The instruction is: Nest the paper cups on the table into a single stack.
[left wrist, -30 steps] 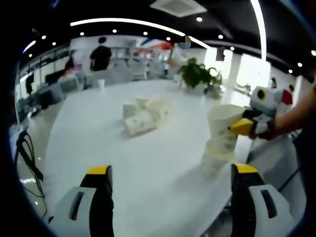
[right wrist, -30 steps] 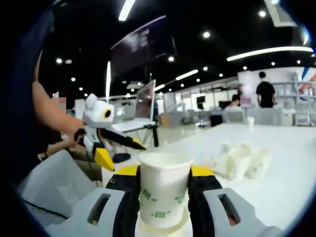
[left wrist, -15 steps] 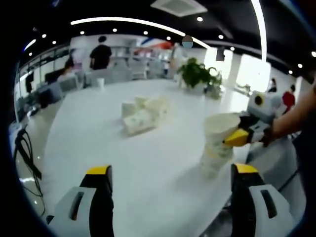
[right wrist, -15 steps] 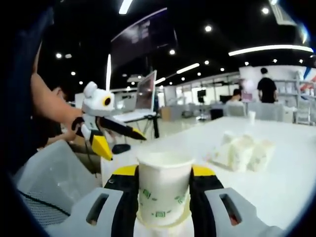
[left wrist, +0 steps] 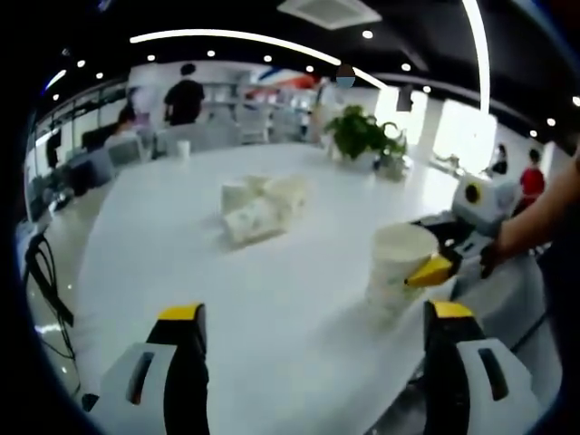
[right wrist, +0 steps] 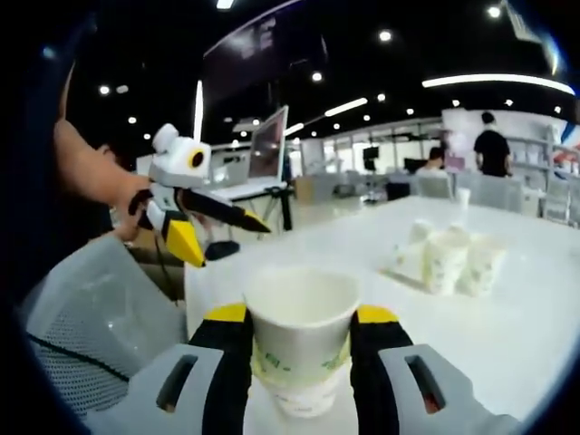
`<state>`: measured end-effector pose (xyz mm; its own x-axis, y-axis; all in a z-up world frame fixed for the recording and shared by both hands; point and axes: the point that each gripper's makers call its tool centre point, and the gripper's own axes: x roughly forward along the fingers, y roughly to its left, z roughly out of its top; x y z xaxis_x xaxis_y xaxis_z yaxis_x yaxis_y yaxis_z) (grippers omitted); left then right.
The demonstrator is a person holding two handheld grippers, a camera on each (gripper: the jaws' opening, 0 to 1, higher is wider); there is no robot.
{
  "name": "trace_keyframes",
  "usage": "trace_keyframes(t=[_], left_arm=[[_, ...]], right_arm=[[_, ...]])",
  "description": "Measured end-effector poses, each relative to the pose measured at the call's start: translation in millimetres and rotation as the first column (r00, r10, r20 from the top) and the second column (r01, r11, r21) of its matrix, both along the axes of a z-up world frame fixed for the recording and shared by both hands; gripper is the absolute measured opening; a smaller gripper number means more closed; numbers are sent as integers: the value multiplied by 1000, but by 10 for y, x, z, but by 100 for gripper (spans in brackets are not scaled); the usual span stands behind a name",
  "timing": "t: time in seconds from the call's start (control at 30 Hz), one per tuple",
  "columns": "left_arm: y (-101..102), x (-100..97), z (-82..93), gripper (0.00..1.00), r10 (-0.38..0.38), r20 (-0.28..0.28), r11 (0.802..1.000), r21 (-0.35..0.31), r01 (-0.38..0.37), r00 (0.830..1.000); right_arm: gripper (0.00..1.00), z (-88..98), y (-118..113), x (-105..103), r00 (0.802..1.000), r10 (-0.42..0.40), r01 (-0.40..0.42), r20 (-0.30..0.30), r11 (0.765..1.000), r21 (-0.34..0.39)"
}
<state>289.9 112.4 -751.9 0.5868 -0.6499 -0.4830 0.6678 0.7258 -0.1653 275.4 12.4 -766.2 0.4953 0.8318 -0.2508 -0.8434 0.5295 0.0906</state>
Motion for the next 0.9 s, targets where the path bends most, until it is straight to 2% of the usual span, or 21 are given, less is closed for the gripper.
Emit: trace_keyframes(t=[0.23, 0.27, 0.4, 0.67, 0.9], left_arm=[[-17, -6, -19, 98, -4, -6, 1000, -2, 4, 1000], [-19, -7, -19, 98, -5, -7, 1000, -3, 5, 1000], [-25, -2, -11, 98, -6, -6, 1000, -5, 6, 1000], [-44, 22, 10, 98, -6, 7, 1000, -9, 6, 1000], [-52, 59, 51, 98, -5, 34, 1000, -8, 5, 999]], right_arm=[[42, -42, 4, 4, 1000, 2, -3, -9, 1000, -27], [43, -73, 2, -9, 1000, 5, -6, -27, 999, -42], [46, -46, 19, -24, 1000, 14, -14, -20, 999, -39], [58, 82, 22, -16, 1000, 24, -24, -7, 999, -28], [71, 269, -151, 160, 1000, -18, 18, 2, 999, -29]])
